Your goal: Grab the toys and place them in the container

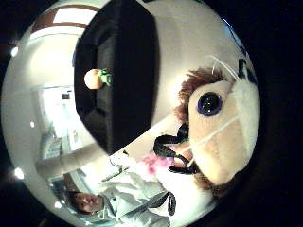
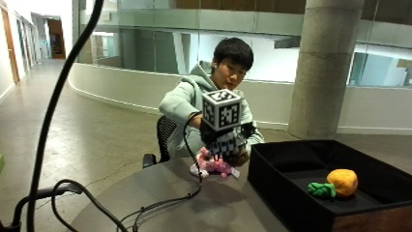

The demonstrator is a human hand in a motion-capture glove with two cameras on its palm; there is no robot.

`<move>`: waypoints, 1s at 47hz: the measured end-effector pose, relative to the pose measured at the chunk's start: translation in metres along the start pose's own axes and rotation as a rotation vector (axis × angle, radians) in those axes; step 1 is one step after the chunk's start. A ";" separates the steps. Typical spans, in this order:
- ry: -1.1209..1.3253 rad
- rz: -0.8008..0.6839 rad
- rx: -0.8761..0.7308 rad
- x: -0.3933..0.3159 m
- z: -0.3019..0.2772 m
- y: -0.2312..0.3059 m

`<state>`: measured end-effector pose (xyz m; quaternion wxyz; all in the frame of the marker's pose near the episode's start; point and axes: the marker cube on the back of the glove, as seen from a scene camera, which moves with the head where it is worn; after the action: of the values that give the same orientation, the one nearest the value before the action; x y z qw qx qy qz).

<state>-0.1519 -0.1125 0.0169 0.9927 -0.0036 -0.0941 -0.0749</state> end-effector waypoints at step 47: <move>0.036 -0.174 0.366 -0.180 -0.090 -0.097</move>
<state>-0.3244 -0.1833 -0.1064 0.9681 0.1865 -0.0881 -0.1422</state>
